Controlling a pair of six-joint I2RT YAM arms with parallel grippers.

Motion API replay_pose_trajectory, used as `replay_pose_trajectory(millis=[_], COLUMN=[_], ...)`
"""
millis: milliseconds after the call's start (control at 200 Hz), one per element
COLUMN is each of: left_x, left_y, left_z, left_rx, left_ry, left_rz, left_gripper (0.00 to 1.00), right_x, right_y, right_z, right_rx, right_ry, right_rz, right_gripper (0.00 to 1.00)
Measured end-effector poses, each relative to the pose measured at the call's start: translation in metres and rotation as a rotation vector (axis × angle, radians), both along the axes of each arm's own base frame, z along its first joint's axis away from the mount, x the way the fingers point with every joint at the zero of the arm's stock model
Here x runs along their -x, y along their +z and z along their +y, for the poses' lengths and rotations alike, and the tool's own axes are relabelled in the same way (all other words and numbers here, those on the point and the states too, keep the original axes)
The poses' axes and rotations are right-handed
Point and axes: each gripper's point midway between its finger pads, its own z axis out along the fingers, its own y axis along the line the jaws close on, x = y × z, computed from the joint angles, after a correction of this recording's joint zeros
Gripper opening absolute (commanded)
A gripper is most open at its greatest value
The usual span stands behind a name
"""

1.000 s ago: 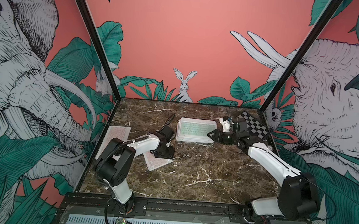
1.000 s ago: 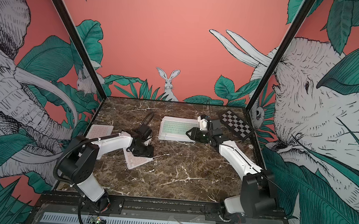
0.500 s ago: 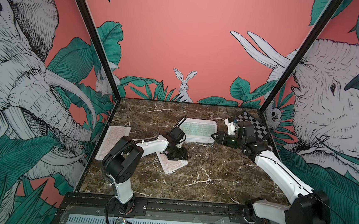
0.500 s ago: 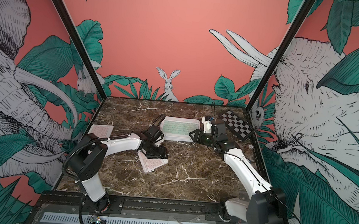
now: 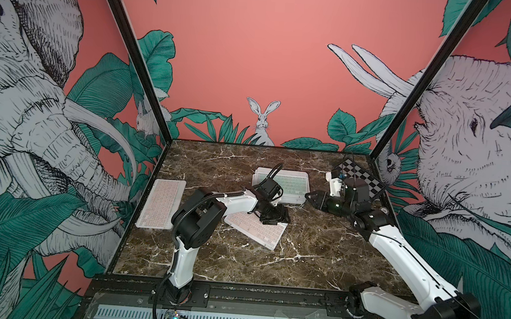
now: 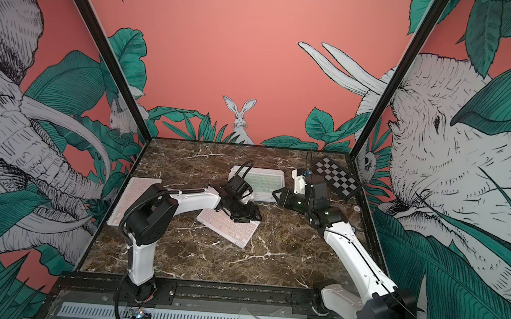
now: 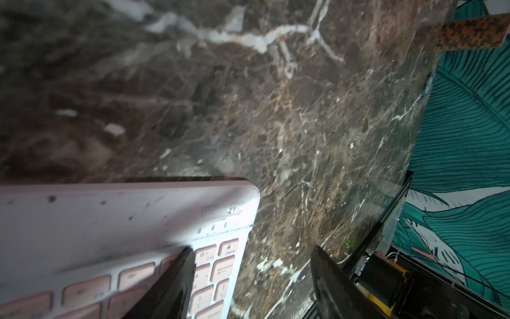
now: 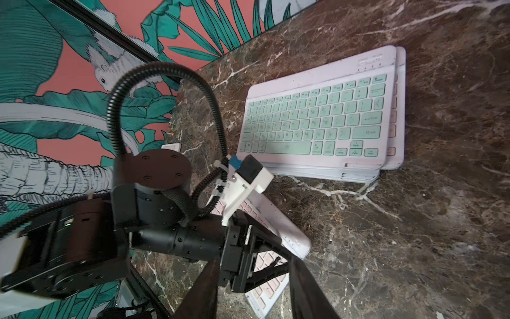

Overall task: Stack the numeric keypads
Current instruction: Move the numeric keypad to the center of the board.

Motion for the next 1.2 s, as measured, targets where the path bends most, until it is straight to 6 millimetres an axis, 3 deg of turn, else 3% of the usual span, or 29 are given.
replay_pose_trajectory(millis=[180, 330, 415, 530, 630, 735, 835, 1015, 1200], left_x=[-0.013, -0.023, -0.036, -0.062, -0.076, -0.074, -0.065, -0.050, -0.047], left_y=[0.005, 0.018, 0.038, 0.069, 0.080, 0.063, 0.032, -0.008, -0.012], left_z=[-0.013, 0.006, 0.041, 0.109, 0.165, 0.205, 0.225, 0.229, 0.227], left_rx=[0.028, 0.018, 0.016, -0.025, -0.095, -0.169, -0.237, -0.290, -0.281], left_ry=[0.014, 0.058, 0.123, 0.245, 0.331, 0.363, 0.349, 0.290, 0.267], left_rz=[-0.022, -0.049, -0.081, -0.175, -0.239, -0.218, -0.149, -0.070, -0.087], left_gripper=[0.69, 0.69, 0.70, 0.71, 0.72, 0.71, 0.70, 0.70, 0.70], right_x=[0.003, 0.004, 0.005, 0.009, 0.014, 0.019, 0.021, 0.021, 0.025], right_y=[0.005, 0.002, -0.008, -0.032, -0.057, -0.076, -0.085, -0.094, -0.104], right_z=[-0.021, -0.026, -0.028, -0.032, -0.032, -0.027, -0.022, -0.021, -0.024], right_rx=[-0.031, -0.016, 0.004, 0.042, 0.080, 0.123, 0.151, 0.175, 0.189], right_ry=[-0.071, -0.083, -0.088, -0.096, -0.097, -0.073, -0.058, -0.055, -0.060], right_rz=[-0.012, -0.009, 0.003, 0.043, 0.093, 0.128, 0.146, 0.161, 0.178], right_gripper=[0.42, 0.42, 0.42, 0.42, 0.42, 0.42, 0.43, 0.44, 0.45])
